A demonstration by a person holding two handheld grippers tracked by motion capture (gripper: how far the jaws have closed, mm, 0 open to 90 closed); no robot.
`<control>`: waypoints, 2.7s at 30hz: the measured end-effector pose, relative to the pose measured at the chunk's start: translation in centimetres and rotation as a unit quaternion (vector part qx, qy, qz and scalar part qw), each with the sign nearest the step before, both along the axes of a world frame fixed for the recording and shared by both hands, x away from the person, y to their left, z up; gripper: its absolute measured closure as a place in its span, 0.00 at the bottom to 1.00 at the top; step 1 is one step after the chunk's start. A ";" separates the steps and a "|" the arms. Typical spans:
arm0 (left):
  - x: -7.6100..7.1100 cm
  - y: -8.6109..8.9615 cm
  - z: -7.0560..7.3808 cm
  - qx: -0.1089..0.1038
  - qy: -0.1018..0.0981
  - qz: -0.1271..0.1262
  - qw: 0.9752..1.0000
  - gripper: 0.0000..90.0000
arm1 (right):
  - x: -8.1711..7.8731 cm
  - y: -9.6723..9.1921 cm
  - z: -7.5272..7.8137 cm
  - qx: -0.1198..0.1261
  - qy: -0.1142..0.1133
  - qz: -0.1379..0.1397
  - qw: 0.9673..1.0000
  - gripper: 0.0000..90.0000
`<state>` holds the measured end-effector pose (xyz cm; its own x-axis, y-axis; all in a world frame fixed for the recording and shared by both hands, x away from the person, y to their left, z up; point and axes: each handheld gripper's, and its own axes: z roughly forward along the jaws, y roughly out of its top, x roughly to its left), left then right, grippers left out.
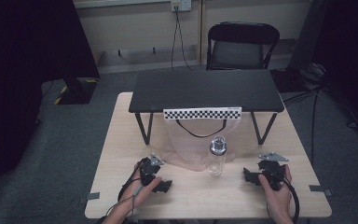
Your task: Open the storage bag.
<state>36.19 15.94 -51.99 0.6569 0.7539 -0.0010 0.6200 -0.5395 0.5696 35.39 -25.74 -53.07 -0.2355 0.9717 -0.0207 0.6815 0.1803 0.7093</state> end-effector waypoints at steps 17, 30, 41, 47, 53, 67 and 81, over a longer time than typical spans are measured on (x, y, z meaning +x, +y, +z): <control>-0.4 -0.8 0.2 0.016 -0.017 -0.003 1.000 0.01 | 0.0 0.5 -0.1 0.002 -0.007 -0.030 1.000 0.00; -0.6 -0.7 0.8 0.024 -0.029 -0.025 0.999 0.04 | 0.0 0.4 -0.1 0.002 -0.007 -0.021 1.000 0.00; -0.7 -0.4 1.6 0.047 -0.053 -0.051 0.996 0.04 | 0.0 0.3 -0.1 0.002 -0.008 -0.020 1.000 0.00; -0.5 0.0 2.4 0.042 -0.067 -0.073 0.994 0.04 | -0.1 0.5 -0.1 0.002 -0.007 -0.028 1.000 0.00; -0.5 0.2 3.2 0.029 -0.092 -0.121 0.988 0.03 | -0.2 0.4 -0.1 0.002 -0.007 -0.026 1.000 0.00; 0.2 -2.1 4.4 0.036 -0.128 -0.191 0.973 0.04 | -0.2 0.4 -0.1 0.002 -0.007 -0.025 1.000 0.00; 0.9 -3.9 6.0 0.022 -0.153 -0.222 0.963 0.03 | -0.2 0.3 -0.1 0.002 -0.007 -0.022 1.000 0.00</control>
